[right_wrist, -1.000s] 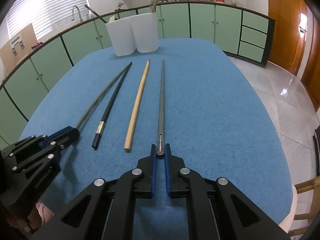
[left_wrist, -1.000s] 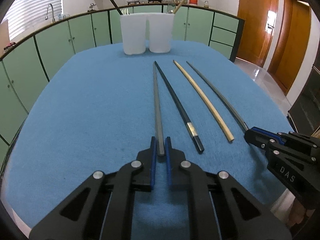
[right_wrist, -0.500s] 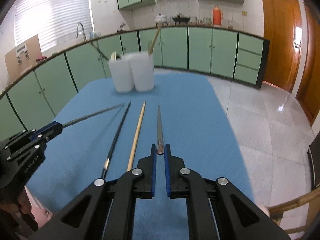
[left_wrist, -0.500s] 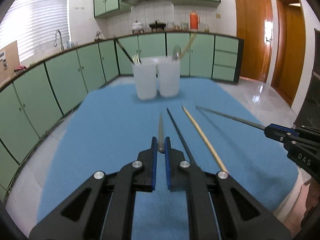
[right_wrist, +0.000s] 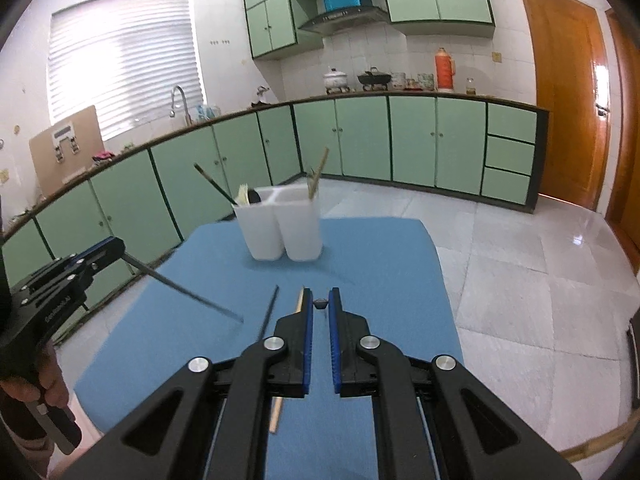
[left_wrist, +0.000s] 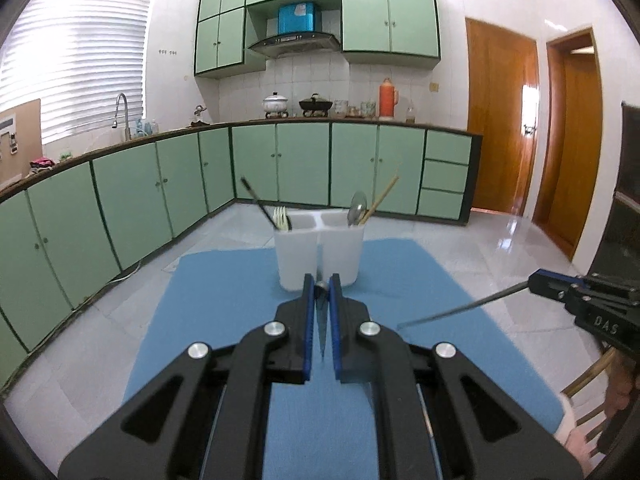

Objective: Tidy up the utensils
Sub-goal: 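Lift both chopsticks and lower them into the white caddy, then open both tools and move them back over the last two chopsticks, then close the right tool on the light wooden chopstick while the left tool lowers toward the black chopstick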

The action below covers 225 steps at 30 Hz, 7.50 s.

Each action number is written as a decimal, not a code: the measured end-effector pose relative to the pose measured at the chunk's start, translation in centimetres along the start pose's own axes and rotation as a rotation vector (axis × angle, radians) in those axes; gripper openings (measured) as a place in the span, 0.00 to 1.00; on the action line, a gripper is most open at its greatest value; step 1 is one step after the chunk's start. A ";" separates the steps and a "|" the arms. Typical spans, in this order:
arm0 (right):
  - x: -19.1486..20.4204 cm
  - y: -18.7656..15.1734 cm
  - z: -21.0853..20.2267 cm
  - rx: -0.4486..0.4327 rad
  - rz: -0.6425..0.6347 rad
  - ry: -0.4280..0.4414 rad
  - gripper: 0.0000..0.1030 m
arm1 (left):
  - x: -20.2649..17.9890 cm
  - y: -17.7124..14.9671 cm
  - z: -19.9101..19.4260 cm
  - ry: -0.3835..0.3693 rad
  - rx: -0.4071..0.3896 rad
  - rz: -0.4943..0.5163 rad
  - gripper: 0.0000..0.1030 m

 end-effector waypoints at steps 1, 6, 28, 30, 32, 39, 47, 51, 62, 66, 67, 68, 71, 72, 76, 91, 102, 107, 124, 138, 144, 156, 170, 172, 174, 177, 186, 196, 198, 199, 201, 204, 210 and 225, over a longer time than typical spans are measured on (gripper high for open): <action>0.1 0.7 -0.2 -0.006 -0.005 0.007 0.07 | 0.0 0.7 -0.2 -0.012 -0.006 -0.007 0.06; 0.7 3.7 -1.1 -0.024 -0.033 0.028 0.07 | -0.2 3.0 -0.9 -0.034 -0.037 -0.004 0.06; 3.4 12.6 -1.8 -0.072 -0.131 0.119 0.07 | 0.3 10.2 -0.7 -0.084 -0.090 -0.006 0.06; 3.9 14.1 -1.8 -0.089 -0.141 0.125 0.07 | 0.6 11.4 -0.8 -0.086 -0.107 -0.014 0.06; 4.3 15.6 -2.0 -0.106 -0.147 0.131 0.07 | 0.9 12.8 -0.9 -0.083 -0.127 -0.019 0.06; 5.8 21.7 -2.1 -0.172 -0.164 0.155 0.07 | 1.7 19.0 -1.1 -0.054 -0.223 -0.024 0.06; 6.6 27.3 0.5 -0.189 -0.162 0.162 0.07 | 2.0 24.0 2.5 -0.039 -0.248 -0.037 0.06; 6.2 29.6 2.7 -0.193 -0.138 0.164 0.07 | 2.6 25.1 5.3 -0.013 -0.238 -0.041 0.06; 4.6 30.5 11.8 -0.138 -0.074 0.146 0.07 | 4.1 24.0 14.4 -0.002 -0.129 -0.062 0.06; 3.9 28.6 14.2 -0.112 -0.059 0.145 0.07 | 4.6 23.0 16.6 0.014 -0.100 -0.061 0.06; 3.9 28.3 14.5 -0.110 -0.057 0.143 0.07 | 4.7 22.7 17.0 0.015 -0.093 -0.062 0.06; 3.8 28.0 14.8 -0.107 -0.051 0.144 0.07 | 4.8 22.3 17.2 0.015 -0.089 -0.063 0.06; 3.3 27.0 15.6 -0.093 -0.035 0.147 0.07 | 5.2 21.3 18.2 0.018 -0.067 -0.072 0.06; 3.1 26.7 15.9 -0.089 -0.032 0.146 0.07 | 5.3 21.0 18.4 0.018 -0.062 -0.074 0.06; 2.9 26.0 16.9 -0.067 -0.026 0.136 0.07 | 5.5 20.2 19.4 0.028 -0.039 -0.073 0.06; 2.1 24.5 17.6 -0.036 0.000 0.095 0.09 | 6.3 19.0 19.9 0.046 -0.007 -0.084 0.07; 0.1 24.4 15.0 -0.085 0.046 0.084 0.39 | 7.1 19.4 17.0 0.042 -0.058 -0.097 0.48; -0.6 23.7 12.8 -0.132 0.043 0.050 0.62 | 7.6 19.0 14.4 0.050 -0.113 -0.108 0.66; 0.0 13.5 7.0 -0.150 0.022 0.040 0.94 | 6.9 10.1 7.4 0.050 -0.129 -0.145 0.92; 1.5 0.0 8.3 0.009 0.019 -0.005 0.94 | 4.7 -2.5 7.4 0.092 0.046 -0.083 0.93; 1.8 -5.2 9.2 0.081 0.066 0.009 0.94 | 4.3 -7.5 8.2 0.096 0.123 -0.060 0.93; 3.0 -11.5 10.3 0.200 0.063 0.008 0.62 | 3.1 -13.3 8.1 0.081 0.217 -0.066 0.93; 4.7 -14.9 11.8 0.289 0.013 -0.001 0.27 | 3.0 -14.9 8.0 0.083 0.249 -0.077 0.93; 4.7 -14.9 11.9 0.282 0.013 -0.014 0.23 | 3.0 -14.8 8.1 0.082 0.249 -0.079 0.93; 4.6 -14.8 12.0 0.276 0.014 -0.021 0.18 | 2.9 -14.9 8.0 0.080 0.249 -0.081 0.93; 4.6 -14.9 12.0 0.272 0.010 -0.025 0.17 | 2.9 -15.0 8.0 0.079 0.252 -0.080 0.93; 5.2 -15.1 12.2 0.263 -0.022 -0.046 0.07 | 2.8 -15.0 8.3 0.071 0.260 -0.084 0.93; 3.6 -14.7 11.6 0.246 0.022 -0.062 0.06 | 0.8 -15.1 8.5 0.030 0.267 -0.078 0.92; 2.9 -14.7 11.3 0.242 0.040 -0.072 0.06 | -0.3 -15.2 8.7 0.002 0.274 -0.075 0.88; 2.6 -14.7 11.3 0.241 0.048 -0.075 0.06 | -0.9 -15.2 8.8 -0.008 0.277 -0.063 0.80; 1.9 -14.6 11.0 0.236 0.070 -0.076 0.06 | -2.0 -15.4 9.2 -0.026 0.292 -0.040 0.76; 1.4 -14.4 10.7 0.230 0.083 -0.075 0.06 | -3.2 -15.6 9.6 -0.056 0.307 -0.038 0.73; 1.1 -14.1 10.4 0.221 0.095 -0.060 0.06 | -4.5 -16.5 10.7 -0.077 0.354 -0.041 0.52; 0.7 -14.2 9.8 0.209 0.120 -0.037 0.06 | -5.1 -17.4 11.6 -0.011 0.353 -0.048 0.20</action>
Point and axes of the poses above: each gripper's, at about its wrist camera, not at the fingertips, and z roughly the way its jaws point, x to its left, y to its top, the point moved 10 cm from there along z, roughly the way its jaws point, and after that the axes turned 15 degrees about x, right-handed, at the moved point
